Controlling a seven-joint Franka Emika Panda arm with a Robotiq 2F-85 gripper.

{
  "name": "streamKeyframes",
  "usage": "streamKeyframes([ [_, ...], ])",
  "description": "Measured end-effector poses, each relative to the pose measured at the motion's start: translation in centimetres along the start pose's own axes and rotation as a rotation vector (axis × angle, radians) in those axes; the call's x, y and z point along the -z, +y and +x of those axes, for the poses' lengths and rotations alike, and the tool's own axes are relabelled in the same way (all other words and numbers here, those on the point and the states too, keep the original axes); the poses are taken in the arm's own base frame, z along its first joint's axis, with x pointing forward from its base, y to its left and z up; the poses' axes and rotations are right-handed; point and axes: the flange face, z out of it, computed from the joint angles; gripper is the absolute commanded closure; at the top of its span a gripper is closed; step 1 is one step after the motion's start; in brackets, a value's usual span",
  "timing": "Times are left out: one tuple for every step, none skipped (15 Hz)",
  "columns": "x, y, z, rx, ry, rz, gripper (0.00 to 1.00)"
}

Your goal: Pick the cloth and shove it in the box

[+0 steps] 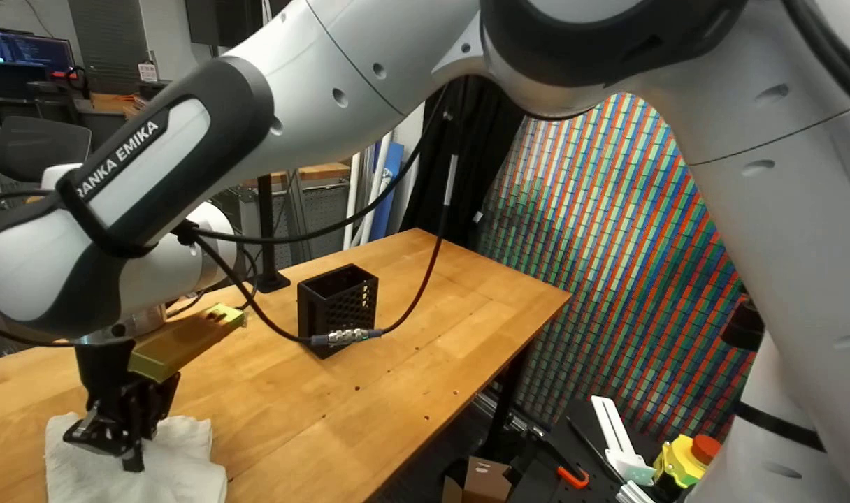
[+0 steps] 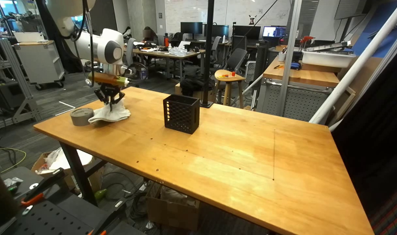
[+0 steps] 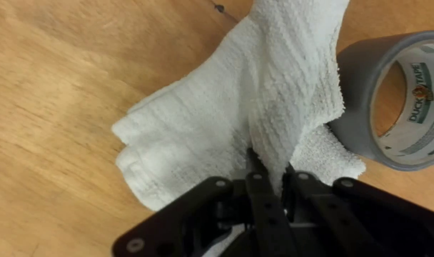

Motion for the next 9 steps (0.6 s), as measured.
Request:
streamKeyframes([
  [1.0,-0.5,-0.3,-0.014,0.001,-0.008,0.95],
  [2.1,-0.9,-0.6,-0.029,0.0,-0.017,0.95],
  [3.3,-1.3,-1.0,-0.047,-0.003,-0.028,0.95],
  [4.6,-1.5,-1.4,-0.065,-0.008,-0.039,0.95],
  [6.0,-1.6,-1.9,-0.085,-0.012,-0.052,0.95],
  [7.5,-1.4,-2.5,-0.104,-0.016,-0.065,0.95],
  [9.1,-1.0,-3.2,-0.125,-0.02,-0.079,0.95],
  [10.7,-0.4,-3.9,-0.142,-0.022,-0.094,0.95],
  [12.4,0.4,-4.8,-0.159,-0.026,-0.11,0.95],
])
